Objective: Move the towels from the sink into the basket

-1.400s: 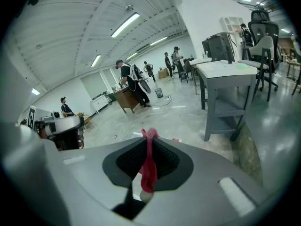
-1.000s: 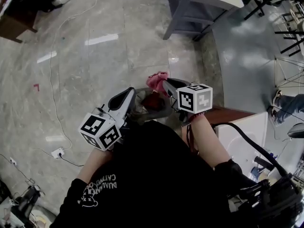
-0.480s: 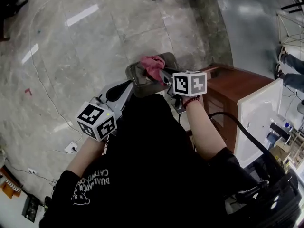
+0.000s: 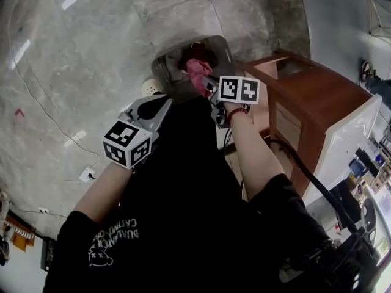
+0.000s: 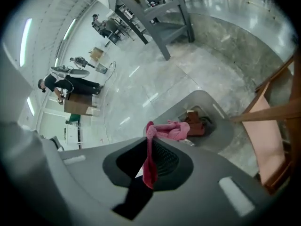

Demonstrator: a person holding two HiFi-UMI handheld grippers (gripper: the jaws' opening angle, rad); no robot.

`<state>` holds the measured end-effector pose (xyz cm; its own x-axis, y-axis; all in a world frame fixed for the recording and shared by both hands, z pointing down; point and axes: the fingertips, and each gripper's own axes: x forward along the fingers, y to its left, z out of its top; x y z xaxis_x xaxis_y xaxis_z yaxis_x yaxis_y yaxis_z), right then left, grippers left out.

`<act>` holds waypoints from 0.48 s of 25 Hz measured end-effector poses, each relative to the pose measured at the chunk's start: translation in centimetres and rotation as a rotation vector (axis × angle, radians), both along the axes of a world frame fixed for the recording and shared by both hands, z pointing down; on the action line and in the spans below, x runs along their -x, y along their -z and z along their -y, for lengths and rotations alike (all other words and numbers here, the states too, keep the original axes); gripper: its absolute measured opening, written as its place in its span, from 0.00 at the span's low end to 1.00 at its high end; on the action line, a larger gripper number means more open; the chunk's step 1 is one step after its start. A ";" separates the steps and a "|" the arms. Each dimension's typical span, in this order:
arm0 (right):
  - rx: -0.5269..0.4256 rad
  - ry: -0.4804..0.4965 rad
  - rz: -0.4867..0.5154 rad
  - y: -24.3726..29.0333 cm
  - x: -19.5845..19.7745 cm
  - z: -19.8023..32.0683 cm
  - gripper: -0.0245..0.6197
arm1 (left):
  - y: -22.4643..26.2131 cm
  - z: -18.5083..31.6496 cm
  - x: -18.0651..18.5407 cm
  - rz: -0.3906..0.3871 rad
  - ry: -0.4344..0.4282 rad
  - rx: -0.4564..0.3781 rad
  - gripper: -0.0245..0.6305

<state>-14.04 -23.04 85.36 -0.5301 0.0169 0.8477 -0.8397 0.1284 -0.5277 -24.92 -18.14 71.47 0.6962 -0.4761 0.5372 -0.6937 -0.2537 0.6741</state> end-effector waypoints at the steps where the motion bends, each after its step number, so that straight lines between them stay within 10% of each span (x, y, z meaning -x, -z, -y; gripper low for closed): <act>1: 0.013 -0.017 0.028 -1.1 -0.2 -0.4 0.09 | -1.3 0.1 -0.4 0.012 0.001 0.006 0.04; 12: 0.093 -0.071 0.077 -9.7 -1.4 -3.8 0.10 | -11.1 -2.8 -0.7 0.081 0.023 0.152 0.05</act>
<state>-12.61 -19.26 95.06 -0.5959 0.0538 0.8012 -0.8017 0.0174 -0.5974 -24.25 -15.30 82.60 0.6376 -0.4002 0.6583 -0.7518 -0.1367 0.6451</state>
